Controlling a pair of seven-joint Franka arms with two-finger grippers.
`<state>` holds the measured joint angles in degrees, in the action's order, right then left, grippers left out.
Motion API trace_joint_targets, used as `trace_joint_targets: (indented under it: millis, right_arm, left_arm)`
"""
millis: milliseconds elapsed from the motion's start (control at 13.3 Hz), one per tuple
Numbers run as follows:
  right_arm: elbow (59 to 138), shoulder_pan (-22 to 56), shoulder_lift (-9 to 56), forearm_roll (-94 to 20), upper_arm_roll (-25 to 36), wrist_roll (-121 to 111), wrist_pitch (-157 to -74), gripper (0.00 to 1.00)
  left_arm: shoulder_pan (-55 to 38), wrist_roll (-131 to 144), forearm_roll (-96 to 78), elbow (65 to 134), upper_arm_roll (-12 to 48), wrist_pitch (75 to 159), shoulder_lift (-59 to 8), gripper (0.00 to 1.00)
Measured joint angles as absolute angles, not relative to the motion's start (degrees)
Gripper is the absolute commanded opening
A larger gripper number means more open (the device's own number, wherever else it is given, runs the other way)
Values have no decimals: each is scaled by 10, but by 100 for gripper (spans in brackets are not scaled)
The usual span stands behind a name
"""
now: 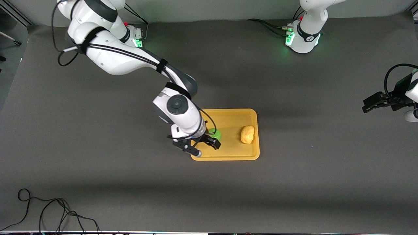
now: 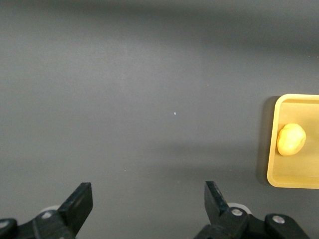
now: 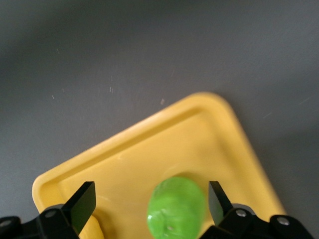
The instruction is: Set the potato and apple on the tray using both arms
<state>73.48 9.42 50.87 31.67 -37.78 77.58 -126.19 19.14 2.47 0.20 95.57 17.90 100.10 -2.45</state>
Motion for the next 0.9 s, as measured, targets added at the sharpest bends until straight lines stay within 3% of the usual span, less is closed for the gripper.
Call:
trace_joint_targets:
  millis: [300, 525, 900]
  right_arm:
    - [722, 34, 407, 163, -366, 622, -1131, 100]
    - [723, 23, 322, 120, -281, 478, -1047, 100]
    - [758, 24, 224, 50, -113, 207, -986, 100]
  left_arm:
    - [191, 25, 2, 959, 180, 1008, -26, 100]
    - [191, 25, 2, 963, 180, 1014, -26, 100]
    - [191, 25, 2, 963, 180, 1016, -26, 100]
